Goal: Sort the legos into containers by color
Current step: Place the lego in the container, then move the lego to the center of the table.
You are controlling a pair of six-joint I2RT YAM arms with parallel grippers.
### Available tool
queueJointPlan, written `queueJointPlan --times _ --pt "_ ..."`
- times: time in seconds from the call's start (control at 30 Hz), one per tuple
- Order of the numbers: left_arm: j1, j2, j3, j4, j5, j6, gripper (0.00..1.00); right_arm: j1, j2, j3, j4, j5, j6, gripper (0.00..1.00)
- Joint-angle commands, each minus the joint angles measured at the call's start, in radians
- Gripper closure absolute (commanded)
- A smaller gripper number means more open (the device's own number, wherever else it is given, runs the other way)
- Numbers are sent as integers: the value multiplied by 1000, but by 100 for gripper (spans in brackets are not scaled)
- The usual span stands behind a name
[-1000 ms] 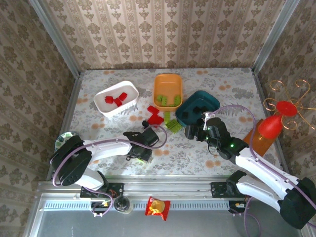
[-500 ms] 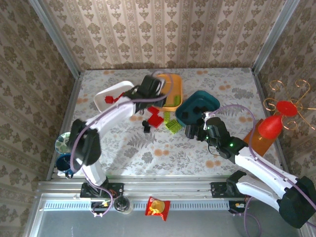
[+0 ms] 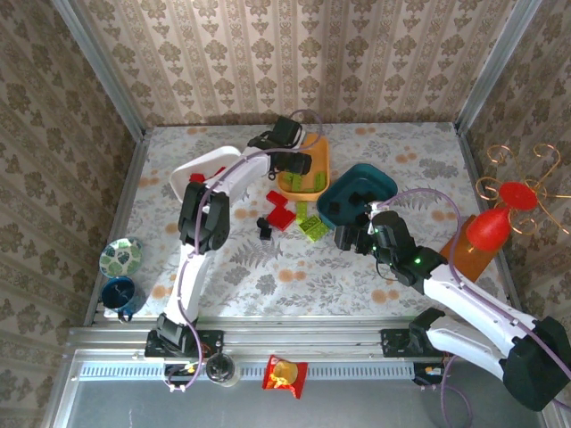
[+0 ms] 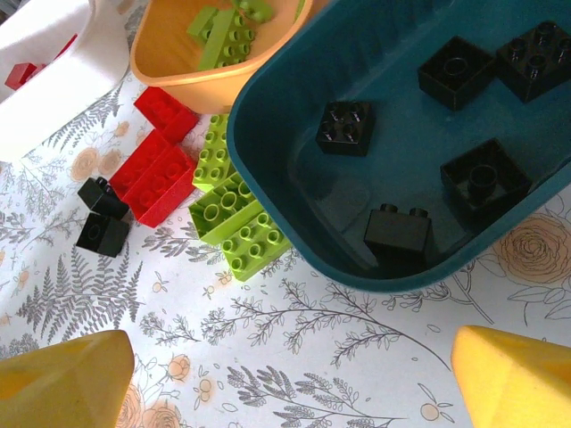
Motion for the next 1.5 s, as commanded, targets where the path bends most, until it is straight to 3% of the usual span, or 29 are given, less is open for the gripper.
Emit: queueJointPlan --times 0.0,0.3,0.5,0.6,0.83,1.23,1.47 --pt "-10 -172 -87 49 48 -15 34 -4 8 6 18 6 5 6" --pt "-127 -609 -711 226 55 -60 32 -5 38 8 13 0 8 7" --pt "-251 -687 -979 313 127 -77 33 -7 19 4 -7 14 13 8" --pt "-283 -657 -1027 385 143 -80 34 -9 0 1 -18 23 15 8" --pt "-252 -563 -998 554 178 -78 36 -10 -24 -2 -40 26 19 8" --pt "-241 -405 -924 472 67 -4 61 -12 -62 -4 -56 25 24 8" --pt "-225 -520 -1077 382 44 -36 67 -12 -55 0 -59 6 24 8"
